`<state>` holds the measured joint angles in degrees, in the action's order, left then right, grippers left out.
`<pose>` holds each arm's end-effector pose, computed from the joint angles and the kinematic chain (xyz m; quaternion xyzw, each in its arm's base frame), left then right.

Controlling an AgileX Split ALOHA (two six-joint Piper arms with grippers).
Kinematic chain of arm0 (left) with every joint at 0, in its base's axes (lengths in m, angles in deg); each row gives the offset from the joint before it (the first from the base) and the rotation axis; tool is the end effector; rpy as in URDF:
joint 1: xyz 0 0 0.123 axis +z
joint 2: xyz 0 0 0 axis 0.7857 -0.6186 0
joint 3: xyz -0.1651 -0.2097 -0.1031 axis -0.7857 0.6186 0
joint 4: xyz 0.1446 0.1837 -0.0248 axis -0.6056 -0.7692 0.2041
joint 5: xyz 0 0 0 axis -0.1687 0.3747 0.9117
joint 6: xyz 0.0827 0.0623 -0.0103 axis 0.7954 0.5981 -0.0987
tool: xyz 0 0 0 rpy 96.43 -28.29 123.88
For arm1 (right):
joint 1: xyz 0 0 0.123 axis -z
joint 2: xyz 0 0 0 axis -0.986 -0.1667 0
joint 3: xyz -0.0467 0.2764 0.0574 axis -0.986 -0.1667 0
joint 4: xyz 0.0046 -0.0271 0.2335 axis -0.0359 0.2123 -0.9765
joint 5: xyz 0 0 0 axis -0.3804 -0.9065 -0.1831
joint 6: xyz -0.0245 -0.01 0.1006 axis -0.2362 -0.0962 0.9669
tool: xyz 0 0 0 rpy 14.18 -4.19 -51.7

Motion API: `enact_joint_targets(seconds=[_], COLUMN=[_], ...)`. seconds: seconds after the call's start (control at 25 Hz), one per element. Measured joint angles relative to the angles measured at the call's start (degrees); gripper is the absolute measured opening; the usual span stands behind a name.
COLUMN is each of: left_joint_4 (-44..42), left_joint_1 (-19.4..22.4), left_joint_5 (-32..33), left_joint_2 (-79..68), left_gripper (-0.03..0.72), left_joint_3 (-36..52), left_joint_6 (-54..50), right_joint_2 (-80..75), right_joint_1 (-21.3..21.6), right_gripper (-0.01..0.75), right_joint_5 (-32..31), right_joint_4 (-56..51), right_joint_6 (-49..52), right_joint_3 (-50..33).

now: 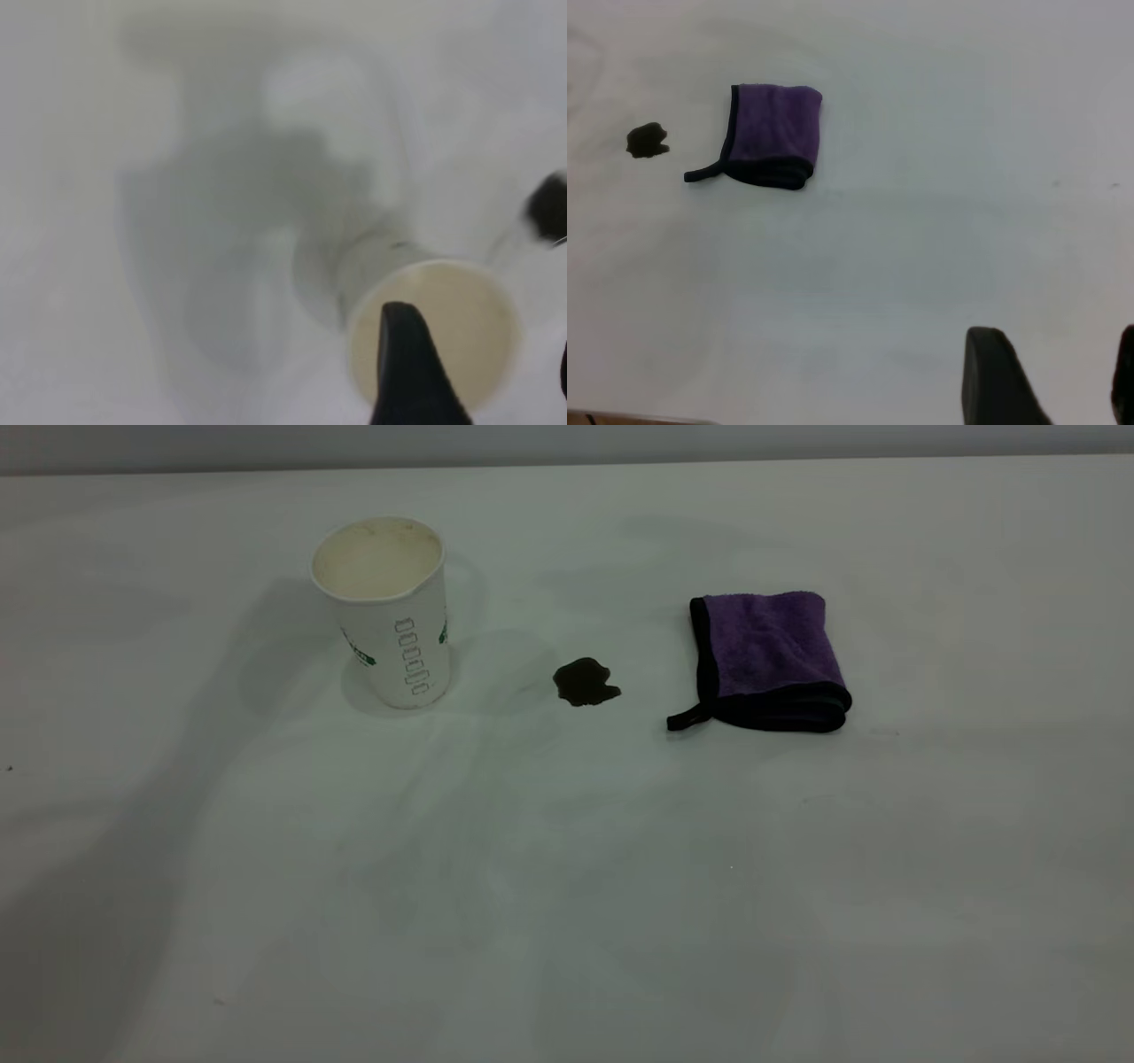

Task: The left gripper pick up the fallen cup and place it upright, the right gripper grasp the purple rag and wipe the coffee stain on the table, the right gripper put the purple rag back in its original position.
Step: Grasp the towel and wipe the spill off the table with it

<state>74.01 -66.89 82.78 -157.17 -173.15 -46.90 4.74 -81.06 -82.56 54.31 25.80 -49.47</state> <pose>0.4661 -0.1351 0.2700 0.1633 0.9569 -0.0665 0.2310 -0.0129 0.0064 0.2475 -0.0202 0.8768 0.0301 0.4794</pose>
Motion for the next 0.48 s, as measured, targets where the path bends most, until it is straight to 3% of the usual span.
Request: enact_joint_targets(seconds=[0.24, 0.48], left_joint_4=[0.36, 0.31], left_joint_1=[-1.12, -1.12], left_joint_5=[0.0, 0.0], left_joint_2=[17.6, 33.73], left_gripper=[0.47, 0.47], left_joint_3=[0.97, 18.72], left_joint_6=[-1.63, -3.48], right_joint_2=[0.0, 0.0], right_joint_1=[0.0, 0.0], right_gripper=[0.361, 0.361], right_joint_5=[0.0, 0.0], right_joint_4=[0.0, 0.0], right_joint_6=[0.0, 0.0], right_joint_3=[0.0, 0.0])
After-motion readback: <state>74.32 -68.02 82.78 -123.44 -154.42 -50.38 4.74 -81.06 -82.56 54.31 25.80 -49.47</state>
